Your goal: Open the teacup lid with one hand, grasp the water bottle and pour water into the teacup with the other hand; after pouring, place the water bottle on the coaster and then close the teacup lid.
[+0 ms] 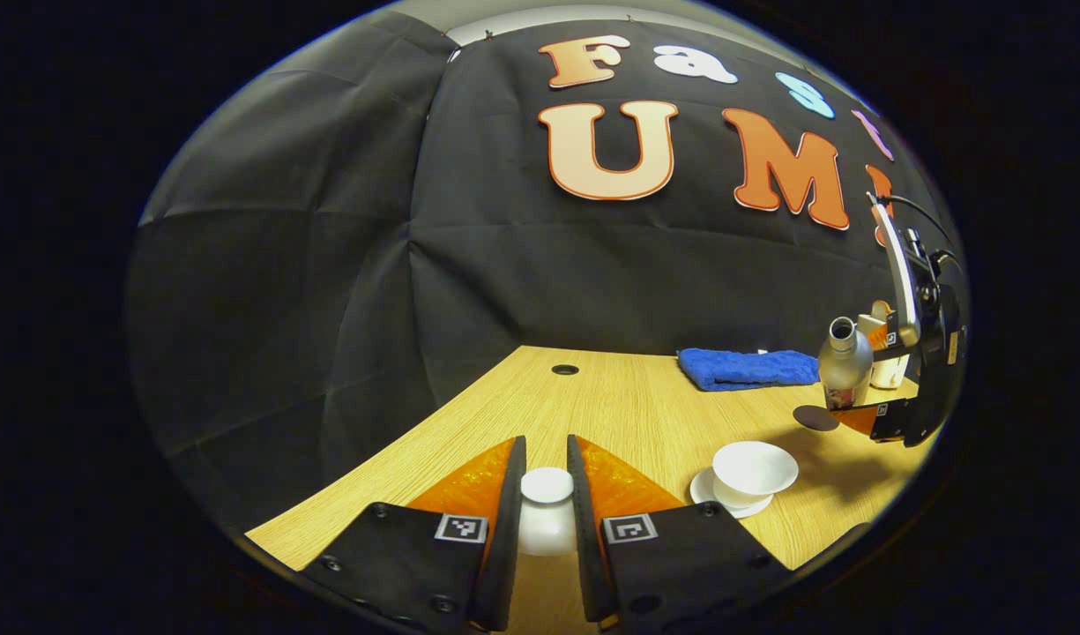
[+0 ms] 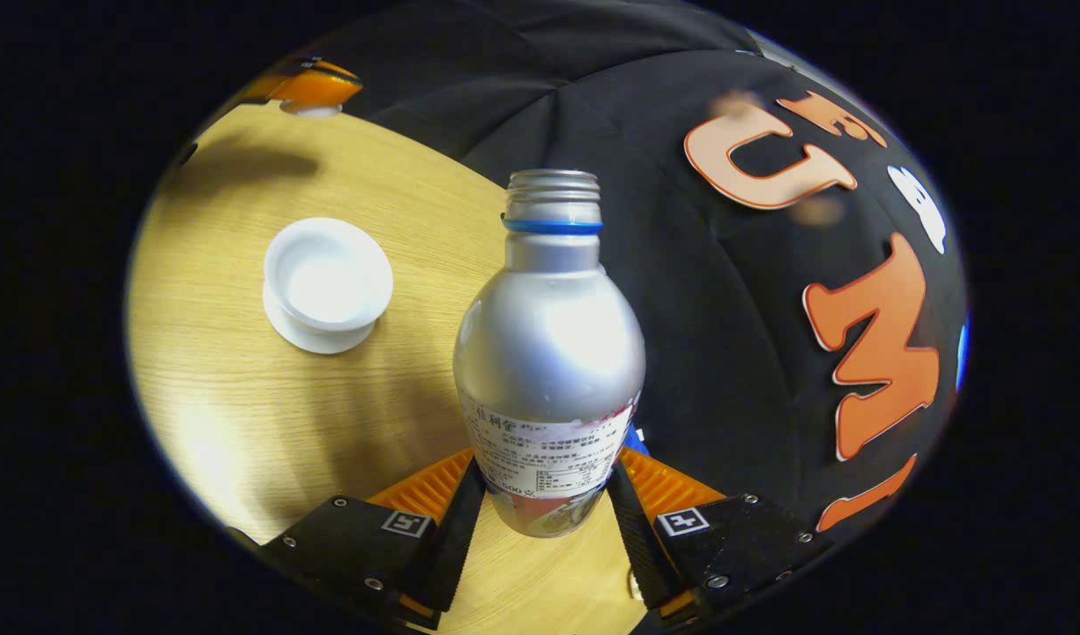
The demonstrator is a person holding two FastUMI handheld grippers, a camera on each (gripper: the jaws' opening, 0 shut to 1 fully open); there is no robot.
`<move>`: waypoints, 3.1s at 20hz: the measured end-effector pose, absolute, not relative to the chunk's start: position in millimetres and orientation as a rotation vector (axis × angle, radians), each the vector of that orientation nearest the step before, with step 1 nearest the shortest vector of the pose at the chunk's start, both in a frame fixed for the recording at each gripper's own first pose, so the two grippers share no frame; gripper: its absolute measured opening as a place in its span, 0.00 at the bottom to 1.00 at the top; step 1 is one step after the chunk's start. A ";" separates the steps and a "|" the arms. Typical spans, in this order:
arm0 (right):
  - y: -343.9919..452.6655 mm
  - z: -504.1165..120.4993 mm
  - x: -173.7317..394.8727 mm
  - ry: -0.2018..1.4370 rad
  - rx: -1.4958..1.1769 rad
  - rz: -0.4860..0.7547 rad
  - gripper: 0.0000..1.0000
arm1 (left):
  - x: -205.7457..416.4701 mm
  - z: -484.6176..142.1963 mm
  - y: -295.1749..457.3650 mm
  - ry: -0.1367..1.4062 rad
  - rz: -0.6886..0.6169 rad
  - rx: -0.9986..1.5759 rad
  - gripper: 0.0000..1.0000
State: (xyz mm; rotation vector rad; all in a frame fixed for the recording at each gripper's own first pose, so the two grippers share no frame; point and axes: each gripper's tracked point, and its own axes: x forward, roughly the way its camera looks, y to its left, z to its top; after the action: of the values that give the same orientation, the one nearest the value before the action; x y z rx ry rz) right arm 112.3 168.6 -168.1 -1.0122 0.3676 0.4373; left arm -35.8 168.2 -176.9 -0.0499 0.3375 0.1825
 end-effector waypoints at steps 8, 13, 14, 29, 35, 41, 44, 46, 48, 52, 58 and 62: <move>171.3 -155.3 113.0 0.258 -1.292 0.380 0.78 | -44.5 -193.5 189.4 0.372 0.219 -0.078 0.34; 169.5 -148.6 115.0 0.180 -1.426 0.368 0.77 | -50.4 -195.7 197.1 0.377 0.227 -0.089 0.29; 170.6 -148.0 115.8 0.158 -1.460 0.369 0.78 | -50.4 -196.5 196.4 0.376 0.230 -0.093 0.34; 179.7 -116.1 120.8 -0.062 -1.745 0.289 0.77 | -57.9 -185.9 192.6 0.354 0.222 -0.081 0.34; 183.6 -104.5 127.5 -0.146 -1.867 0.270 0.78 | -58.5 -185.9 188.4 0.356 0.215 -0.098 0.34; 190.6 -106.1 125.2 -0.186 -1.905 0.285 0.77 | -60.5 -184.6 189.5 0.347 0.219 -0.101 0.34; 189.8 -102.3 129.0 -0.203 -1.919 0.273 0.77 | -61.4 -185.5 190.1 0.351 0.220 -0.104 0.34; 190.0 -102.3 128.9 -0.207 -1.918 0.271 0.77 | -60.8 -185.7 189.6 0.349 0.216 -0.106 0.34; 189.4 -100.3 129.2 -0.217 -1.924 0.254 0.77 | -58.7 -185.3 185.3 0.343 0.209 -0.116 0.34; 188.4 -97.2 129.3 -0.229 -1.929 0.214 0.77 | -58.9 -185.0 186.2 0.342 0.209 -0.114 0.34; 192.3 -93.1 121.5 -0.271 -1.941 0.189 0.77 | -58.8 -183.7 184.4 0.339 0.197 -0.118 0.34; 190.9 -67.0 132.9 -0.292 -1.941 0.187 0.77 | -58.1 -182.2 184.0 0.335 0.192 -0.114 0.30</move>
State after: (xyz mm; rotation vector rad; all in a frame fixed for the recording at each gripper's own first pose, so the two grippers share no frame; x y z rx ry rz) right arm 132.9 190.9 -67.0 -1.9412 -0.2916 0.1867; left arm -58.1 184.0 -182.2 -0.1138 0.3347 0.1924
